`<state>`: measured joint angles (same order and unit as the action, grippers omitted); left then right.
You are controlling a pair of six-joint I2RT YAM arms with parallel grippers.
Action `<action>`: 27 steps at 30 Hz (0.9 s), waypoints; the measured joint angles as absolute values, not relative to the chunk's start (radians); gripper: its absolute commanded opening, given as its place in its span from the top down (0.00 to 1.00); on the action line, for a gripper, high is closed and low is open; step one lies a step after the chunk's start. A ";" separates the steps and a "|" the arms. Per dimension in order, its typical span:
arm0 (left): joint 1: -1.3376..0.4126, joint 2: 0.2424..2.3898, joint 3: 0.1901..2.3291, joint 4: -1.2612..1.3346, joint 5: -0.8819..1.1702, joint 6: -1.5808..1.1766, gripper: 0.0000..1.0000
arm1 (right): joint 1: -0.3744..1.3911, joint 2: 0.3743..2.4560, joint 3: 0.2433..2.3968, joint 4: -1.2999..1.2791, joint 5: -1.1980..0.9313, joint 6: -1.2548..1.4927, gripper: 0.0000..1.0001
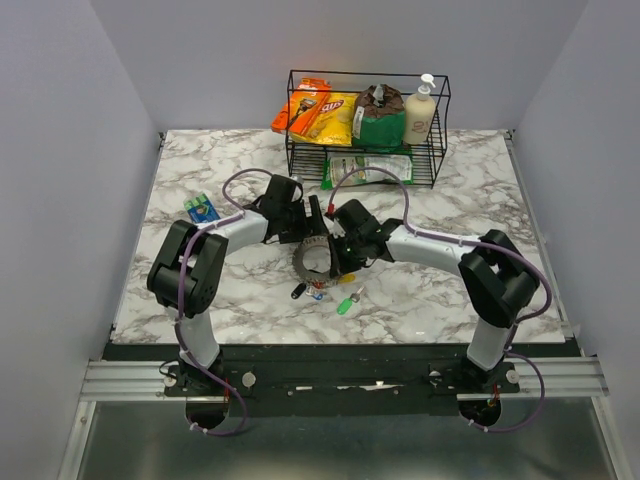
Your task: Put the keys on the keyring
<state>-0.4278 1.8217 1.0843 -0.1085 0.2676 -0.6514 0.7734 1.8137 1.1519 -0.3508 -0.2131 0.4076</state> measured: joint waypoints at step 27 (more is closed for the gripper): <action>-0.429 1.402 0.879 -0.268 0.042 -0.598 0.06 | 0.764 1.707 1.128 -0.335 -0.062 0.392 0.90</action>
